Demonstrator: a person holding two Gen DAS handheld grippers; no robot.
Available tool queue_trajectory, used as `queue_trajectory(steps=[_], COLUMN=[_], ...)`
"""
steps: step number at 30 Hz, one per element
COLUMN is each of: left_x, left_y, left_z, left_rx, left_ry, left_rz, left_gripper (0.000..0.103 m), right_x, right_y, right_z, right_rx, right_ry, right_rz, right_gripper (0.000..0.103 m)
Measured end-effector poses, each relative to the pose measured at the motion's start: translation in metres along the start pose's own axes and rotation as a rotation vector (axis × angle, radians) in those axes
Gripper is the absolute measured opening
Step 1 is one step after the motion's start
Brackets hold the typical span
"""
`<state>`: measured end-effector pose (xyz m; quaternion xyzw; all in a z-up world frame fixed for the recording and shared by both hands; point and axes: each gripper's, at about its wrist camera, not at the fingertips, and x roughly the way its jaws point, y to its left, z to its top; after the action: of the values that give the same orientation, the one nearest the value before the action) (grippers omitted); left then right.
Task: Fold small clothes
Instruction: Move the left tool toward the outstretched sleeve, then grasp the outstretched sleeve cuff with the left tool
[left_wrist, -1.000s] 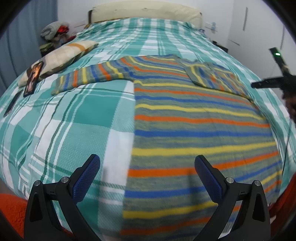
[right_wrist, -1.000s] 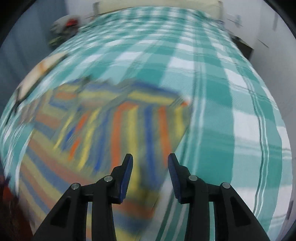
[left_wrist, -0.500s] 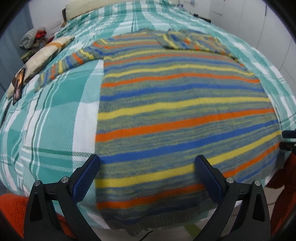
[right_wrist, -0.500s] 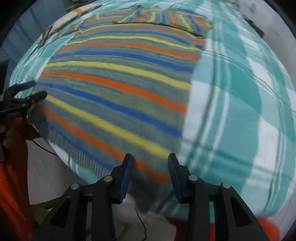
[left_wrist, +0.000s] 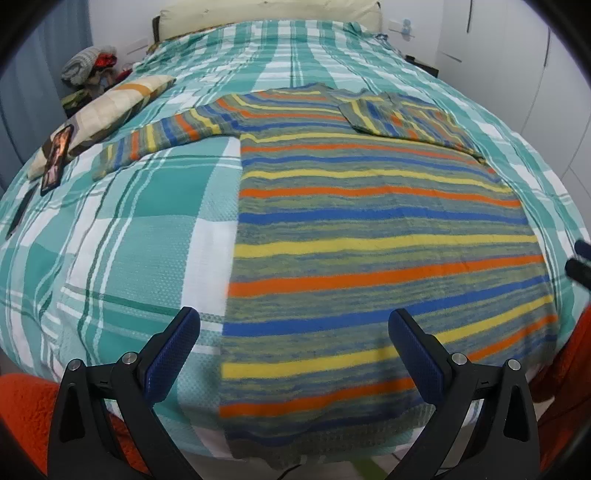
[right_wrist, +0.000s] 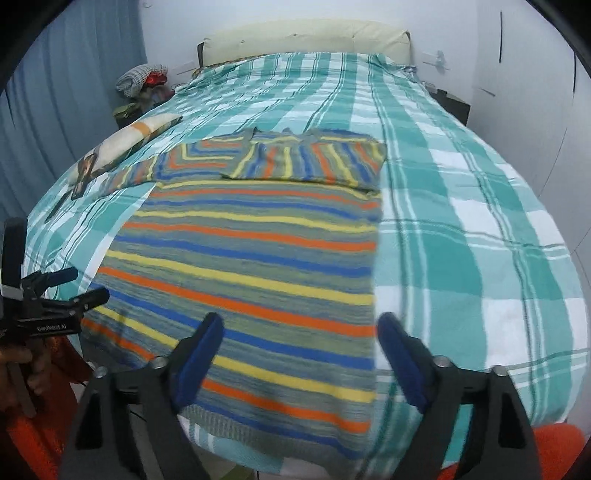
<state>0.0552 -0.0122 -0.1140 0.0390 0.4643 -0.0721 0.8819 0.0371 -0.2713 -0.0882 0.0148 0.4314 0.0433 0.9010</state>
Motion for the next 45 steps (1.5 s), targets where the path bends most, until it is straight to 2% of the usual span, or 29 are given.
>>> queue_trajectory(steps=[5, 10, 14, 32, 35, 38, 41, 45], left_x=[0.003, 0.004, 0.005, 0.007, 0.005, 0.006, 0.017, 0.054], left_y=[0.0, -0.002, -0.004, -0.008, 0.012, 0.056, 0.119, 0.218], left_z=[0.0, 0.0, -0.001, 0.0, 0.013, 0.044, 0.079, 0.11], left_rx=[0.006, 0.019, 0.029, 0.043, -0.024, -0.164, -0.335, -0.594], left_ry=[0.007, 0.005, 0.008, 0.02, 0.006, -0.03, -0.067, -0.073], left_rz=[0.0, 0.006, 0.01, 0.01, -0.045, -0.09, -0.135, -0.105], left_gripper=[0.102, 0.102, 0.102, 0.102, 0.102, 0.102, 0.102, 0.102], right_x=[0.008, 0.007, 0.004, 0.007, 0.008, 0.01, 0.012, 0.014], right_y=[0.005, -0.005, -0.011, -0.019, -0.019, -0.019, -0.019, -0.02], right_z=[-0.018, -0.019, -0.019, -0.02, -0.02, -0.02, -0.02, -0.02], right_rx=[-0.026, -0.011, 0.008, 0.035, 0.04, 0.041, 0.04, 0.047], right_ry=[-0.016, -0.046, -0.065, -0.047, -0.042, -0.039, -0.031, -0.026], right_rz=[-0.05, -0.09, -0.106, -0.163, -0.156, -0.145, -0.133, -0.127], right_gripper=[0.096, 0.1, 0.1, 0.1, 0.1, 0.1, 0.1, 0.1])
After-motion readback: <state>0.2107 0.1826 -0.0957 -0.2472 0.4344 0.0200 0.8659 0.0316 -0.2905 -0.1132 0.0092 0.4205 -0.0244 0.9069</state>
